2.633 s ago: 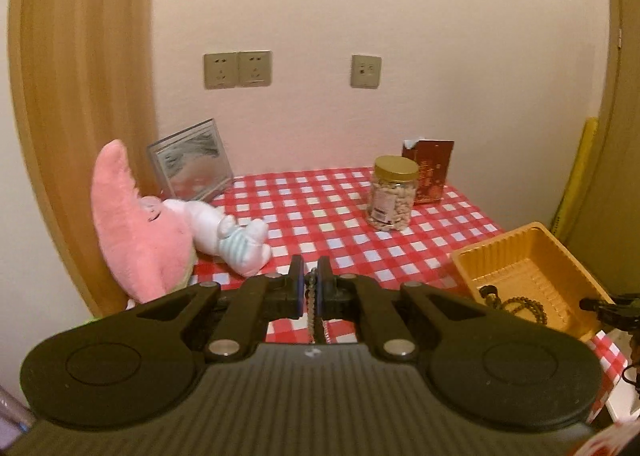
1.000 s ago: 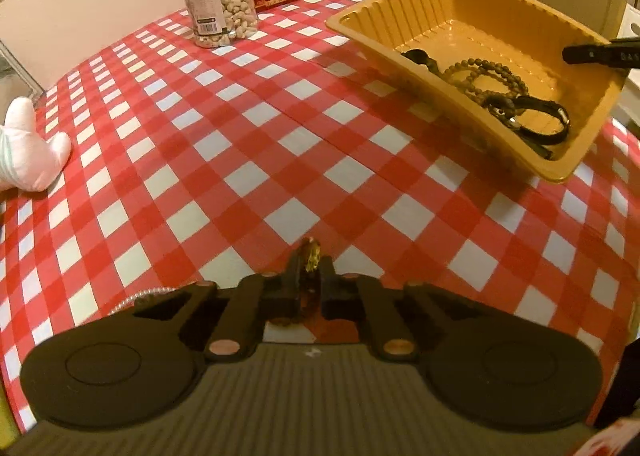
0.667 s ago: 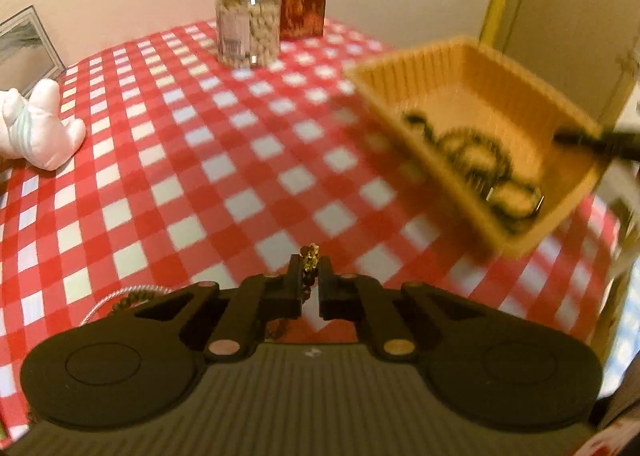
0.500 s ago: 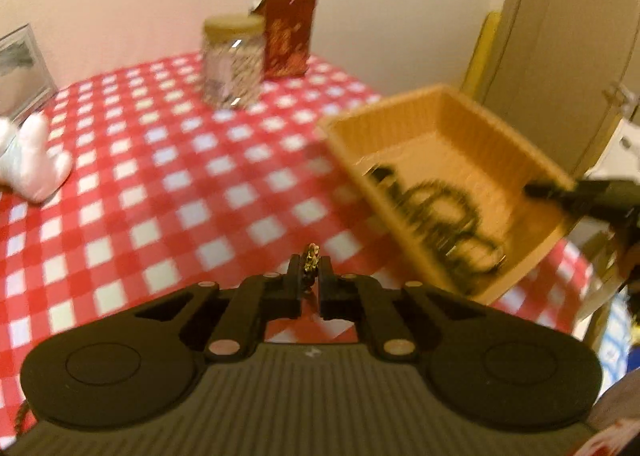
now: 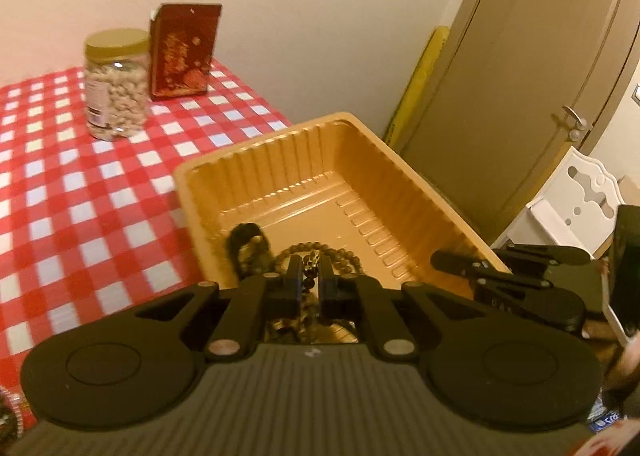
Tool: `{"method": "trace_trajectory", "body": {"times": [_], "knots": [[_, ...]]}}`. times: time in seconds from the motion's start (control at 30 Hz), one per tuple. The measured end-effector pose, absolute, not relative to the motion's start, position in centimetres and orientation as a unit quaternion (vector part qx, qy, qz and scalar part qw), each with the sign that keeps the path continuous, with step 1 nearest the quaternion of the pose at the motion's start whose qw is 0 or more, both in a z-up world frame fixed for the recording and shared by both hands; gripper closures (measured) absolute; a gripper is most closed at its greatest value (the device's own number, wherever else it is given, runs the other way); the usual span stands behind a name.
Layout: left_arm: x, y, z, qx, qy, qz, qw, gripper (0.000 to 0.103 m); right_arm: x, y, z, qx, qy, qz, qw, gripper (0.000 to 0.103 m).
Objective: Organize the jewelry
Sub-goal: 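Grasp the small bead bracelet with the left tool and drop it into the tray, then grasp the pearl necklace with the left tool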
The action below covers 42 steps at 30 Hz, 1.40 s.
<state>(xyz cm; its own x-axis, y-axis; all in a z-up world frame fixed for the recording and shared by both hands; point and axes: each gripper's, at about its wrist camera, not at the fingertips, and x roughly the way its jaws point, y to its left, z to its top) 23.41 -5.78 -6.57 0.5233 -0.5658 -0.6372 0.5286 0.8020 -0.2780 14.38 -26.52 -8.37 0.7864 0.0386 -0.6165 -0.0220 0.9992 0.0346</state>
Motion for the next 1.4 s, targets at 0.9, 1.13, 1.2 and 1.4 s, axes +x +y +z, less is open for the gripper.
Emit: {"method": "trace_trajectory", "body": {"times": [0.9,1.13,1.2,1.4], "knots": [[20.0,6.3,-9.9,0.012,0.390,-0.148,0.909,0.075,14.9,-26.8,-8.5,0.015,0.331,0.015,0.943,0.099],[20.3,11.7,-12.4,0.019,0.405,-0.062,0.912,0.077,14.9,-26.8,-8.5,0.014,0.332,0.014,0.943,0.099],[20.5,12.2,-12.7,0.018,0.408,-0.056,0.911,0.079,15.0,-26.9,-8.5,0.013,0.333,0.014,0.943,0.099],[20.5,11.5,-13.0,0.012,0.421,-0.074,0.904,0.081,15.1,-26.8,-8.4,0.011,0.333,0.011,0.943,0.099]]}}
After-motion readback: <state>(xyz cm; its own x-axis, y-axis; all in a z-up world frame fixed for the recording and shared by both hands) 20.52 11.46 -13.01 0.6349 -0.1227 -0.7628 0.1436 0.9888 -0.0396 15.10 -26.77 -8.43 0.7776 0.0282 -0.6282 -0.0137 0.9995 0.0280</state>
